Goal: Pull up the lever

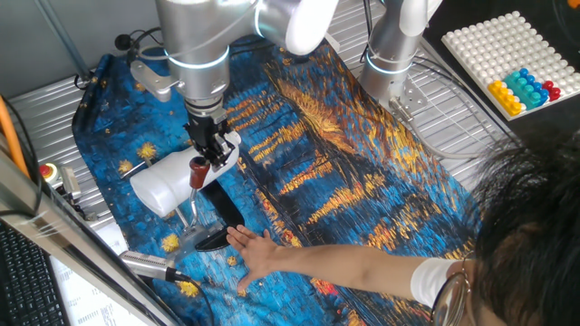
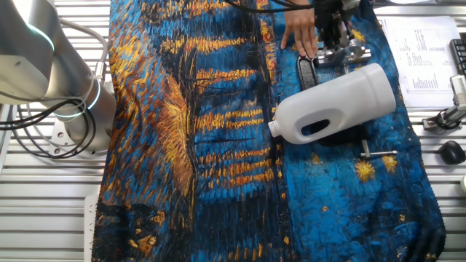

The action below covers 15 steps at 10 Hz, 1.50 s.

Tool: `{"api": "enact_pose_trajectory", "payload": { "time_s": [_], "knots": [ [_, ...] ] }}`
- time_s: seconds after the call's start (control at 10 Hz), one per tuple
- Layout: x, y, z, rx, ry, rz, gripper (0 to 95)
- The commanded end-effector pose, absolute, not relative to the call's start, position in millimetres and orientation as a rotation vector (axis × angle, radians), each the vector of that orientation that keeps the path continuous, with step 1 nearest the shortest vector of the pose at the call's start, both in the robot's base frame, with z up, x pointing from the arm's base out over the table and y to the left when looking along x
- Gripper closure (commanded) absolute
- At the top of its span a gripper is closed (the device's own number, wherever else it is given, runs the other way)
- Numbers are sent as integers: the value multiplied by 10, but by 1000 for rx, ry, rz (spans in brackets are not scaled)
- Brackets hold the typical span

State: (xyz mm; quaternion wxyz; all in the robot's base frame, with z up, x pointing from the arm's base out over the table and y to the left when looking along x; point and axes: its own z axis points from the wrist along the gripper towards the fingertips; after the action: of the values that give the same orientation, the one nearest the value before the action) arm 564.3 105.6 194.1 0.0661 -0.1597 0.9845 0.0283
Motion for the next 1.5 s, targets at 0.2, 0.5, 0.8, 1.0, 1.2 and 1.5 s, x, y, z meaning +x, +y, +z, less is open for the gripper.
{"api": "enact_pose_trajectory", "payload": {
  "time_s": [0.2, 0.5, 0.8, 1.0, 1.2, 1.5],
  "knots": [
    [5617, 1044, 1943, -482, 2956, 79, 760],
    [5703, 1050, 1988, -497, 2954, 76, 760],
    [5854, 1070, 2076, -488, 2962, 80, 760],
    [5973, 1091, 2130, -476, 2966, 82, 760],
    [6092, 1119, 2185, -464, 2973, 86, 760],
    [6267, 1167, 2243, -454, 2978, 91, 760]
  ]
}}
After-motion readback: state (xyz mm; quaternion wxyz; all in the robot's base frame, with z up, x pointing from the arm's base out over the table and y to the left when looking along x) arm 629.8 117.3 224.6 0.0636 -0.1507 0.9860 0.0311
